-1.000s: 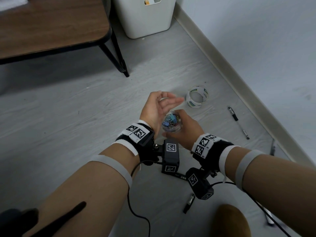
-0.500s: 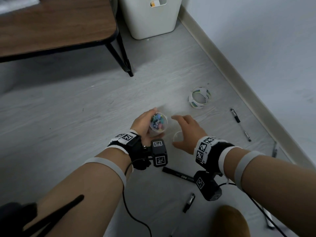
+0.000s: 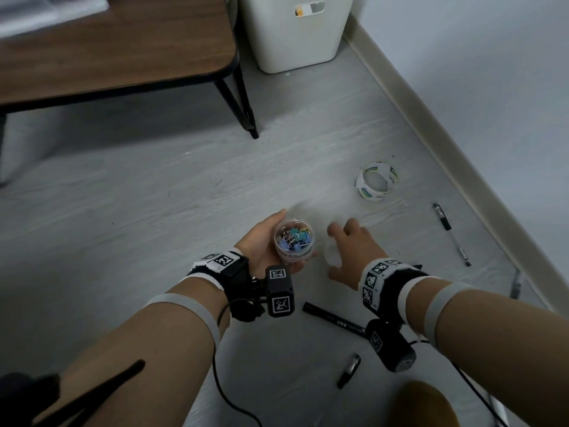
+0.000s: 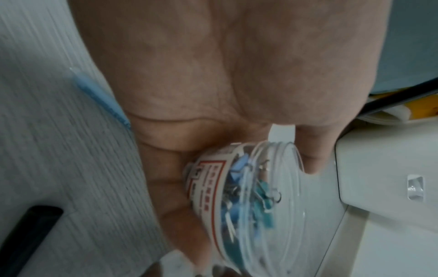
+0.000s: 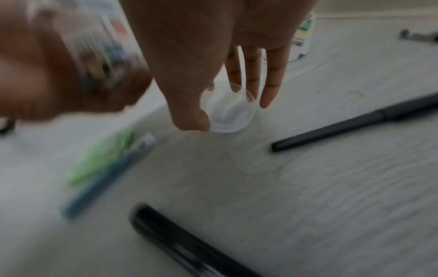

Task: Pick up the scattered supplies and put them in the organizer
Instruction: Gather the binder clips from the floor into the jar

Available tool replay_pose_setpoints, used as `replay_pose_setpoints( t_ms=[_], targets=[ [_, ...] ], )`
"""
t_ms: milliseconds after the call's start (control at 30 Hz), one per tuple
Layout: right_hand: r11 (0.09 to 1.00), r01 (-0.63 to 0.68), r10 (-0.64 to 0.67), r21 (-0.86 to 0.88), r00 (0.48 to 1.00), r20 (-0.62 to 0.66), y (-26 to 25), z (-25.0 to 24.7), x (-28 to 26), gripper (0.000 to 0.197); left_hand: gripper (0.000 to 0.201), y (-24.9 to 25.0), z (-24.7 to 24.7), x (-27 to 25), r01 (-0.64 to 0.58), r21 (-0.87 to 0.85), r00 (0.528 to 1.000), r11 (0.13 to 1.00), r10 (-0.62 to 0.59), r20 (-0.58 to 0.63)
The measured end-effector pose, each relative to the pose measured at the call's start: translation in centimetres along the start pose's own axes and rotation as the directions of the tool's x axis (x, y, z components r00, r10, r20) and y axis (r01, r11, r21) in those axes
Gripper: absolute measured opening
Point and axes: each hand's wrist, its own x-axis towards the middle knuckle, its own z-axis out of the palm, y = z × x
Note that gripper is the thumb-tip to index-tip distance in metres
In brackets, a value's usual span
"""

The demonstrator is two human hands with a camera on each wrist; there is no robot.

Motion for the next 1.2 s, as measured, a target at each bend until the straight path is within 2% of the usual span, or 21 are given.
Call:
replay_pose_setpoints(
  t_ms=[67,133,200,267,400,500,533,633,700,800,900,967,1067,1200],
  targets=[
    [0.965,0.001,0.036,0.263,0.990,-0.137,-0.6,-1.2,-0.3,0.061,0.062,0.2,-0.1,0.0,-0.026,-0.031,0.999,0.999,0.026,-0.026],
    [0.897,0.076,0.051,0.436,0.961,-0.272,-1.4,-2.6,-0.6,0.051,0.061,0.3,-0.1,0.2,-0.059,-0.051,0.997,0.997,0.056,-0.059],
    [0.863,0.195,0.016,0.467,0.911,-0.411,-2.2,-3.8,-0.6,0.047,0.060,0.3,0.0,0.3,-0.086,-0.062,0.992,0.994,0.079,-0.101],
    [0.864,0.286,-0.067,0.416,0.882,-0.466,-2.9,-4.5,-0.8,0.042,0.057,0.2,0.2,0.4,-0.103,-0.058,0.989,0.993,0.096,-0.115],
    [0.910,0.342,-0.251,0.235,0.905,-0.343,-4.1,-4.5,-1.2,0.042,0.052,-0.1,1.2,0.3,-0.103,-0.058,0.992,0.993,0.098,-0.075],
    [0.912,0.326,-0.264,0.250,0.931,-0.251,-4.0,-4.8,-1.0,0.063,0.055,-0.4,1.3,0.6,-0.106,-0.044,0.993,0.993,0.104,-0.047],
    [0.910,0.340,-0.288,0.236,0.930,-0.227,-4.0,-5.1,-1.0,0.067,0.056,-0.5,1.2,0.7,-0.105,-0.018,0.994,0.994,0.104,-0.043],
    [0.885,0.442,-0.412,0.146,0.890,-0.196,-4.0,-6.1,-1.5,0.053,0.057,-0.3,1.0,0.7,-0.094,0.040,0.994,0.995,0.096,-0.043],
    [0.863,0.477,-0.442,0.168,0.873,-0.207,-3.8,-6.8,-1.7,0.052,0.053,0.0,1.0,0.5,-0.096,0.071,0.995,0.993,0.099,-0.032],
    [0.890,0.413,-0.390,0.191,0.909,-0.149,-3.5,-7.0,-1.1,0.061,0.050,0.3,0.9,0.3,-0.113,0.099,0.993,0.989,0.115,-0.013],
    [0.976,0.176,-0.153,0.124,0.973,-0.175,-3.7,-6.9,-0.1,0.067,0.047,0.2,1.1,0.1,-0.154,0.098,0.988,0.983,0.155,-0.007],
    [0.990,0.083,-0.058,0.113,0.978,-0.202,-4.0,-7.0,0.4,0.072,0.040,0.1,1.2,0.1,-0.212,0.105,0.977,0.972,0.213,0.000],
    [0.992,0.070,-0.044,0.102,0.970,-0.240,-4.7,-7.6,0.6,0.067,0.031,0.3,1.5,0.0,-0.291,0.102,0.956,0.951,0.292,0.009],
    [0.989,0.042,0.005,0.139,0.947,-0.321,-5.5,-8.7,0.5,0.060,0.038,1.5,1.6,-0.3,-0.351,0.088,0.936,0.932,0.349,0.031]
  ],
)
